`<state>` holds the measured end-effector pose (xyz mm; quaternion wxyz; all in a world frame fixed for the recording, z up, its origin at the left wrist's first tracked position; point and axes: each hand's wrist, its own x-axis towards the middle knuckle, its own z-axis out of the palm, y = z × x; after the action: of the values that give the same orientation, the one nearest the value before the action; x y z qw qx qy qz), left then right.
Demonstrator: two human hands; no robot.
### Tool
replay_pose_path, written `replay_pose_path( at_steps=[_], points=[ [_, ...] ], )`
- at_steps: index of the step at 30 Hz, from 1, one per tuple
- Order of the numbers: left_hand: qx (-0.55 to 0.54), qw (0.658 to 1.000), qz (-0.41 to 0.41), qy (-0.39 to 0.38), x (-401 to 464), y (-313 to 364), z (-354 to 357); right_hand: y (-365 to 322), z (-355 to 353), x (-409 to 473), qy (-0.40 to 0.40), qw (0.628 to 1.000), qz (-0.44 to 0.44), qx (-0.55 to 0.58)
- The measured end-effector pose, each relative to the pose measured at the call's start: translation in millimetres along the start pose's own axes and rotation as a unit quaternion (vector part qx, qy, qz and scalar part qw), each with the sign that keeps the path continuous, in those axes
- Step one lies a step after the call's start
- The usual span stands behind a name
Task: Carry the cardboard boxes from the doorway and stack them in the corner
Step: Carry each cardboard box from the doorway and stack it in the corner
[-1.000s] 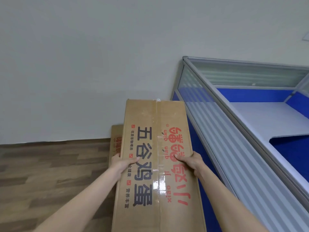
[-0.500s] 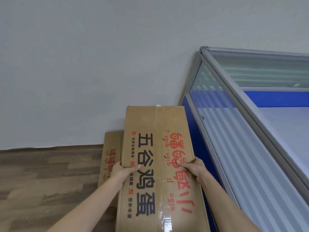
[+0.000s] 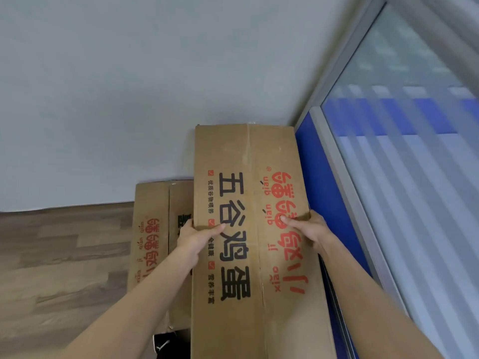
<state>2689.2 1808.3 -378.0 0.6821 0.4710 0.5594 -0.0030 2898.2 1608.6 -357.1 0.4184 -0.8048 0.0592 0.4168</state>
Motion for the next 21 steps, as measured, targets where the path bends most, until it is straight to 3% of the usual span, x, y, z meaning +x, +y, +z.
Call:
replay_pose_path(
  at_steps=[6, 11, 17, 21],
  points=[
    [0.023, 0.999, -0.016, 0.018, 54, 1, 11, -8, 28, 49, 0.095, 0.993, -0.028, -0.059],
    [0.06, 0.997, 0.002, 0.039, 75, -13, 25, 0, 49, 70, 0.112, 0.968, -0.024, -0.223],
    [0.084, 0.995, -0.003, 0.048, 77, -11, 31, 16, 65, 62, 0.174, 0.946, -0.091, -0.257],
    [0.082, 0.995, -0.012, 0.052, 75, -5, 33, 8, 76, 59, 0.146, 0.956, -0.084, -0.238]
  ],
)
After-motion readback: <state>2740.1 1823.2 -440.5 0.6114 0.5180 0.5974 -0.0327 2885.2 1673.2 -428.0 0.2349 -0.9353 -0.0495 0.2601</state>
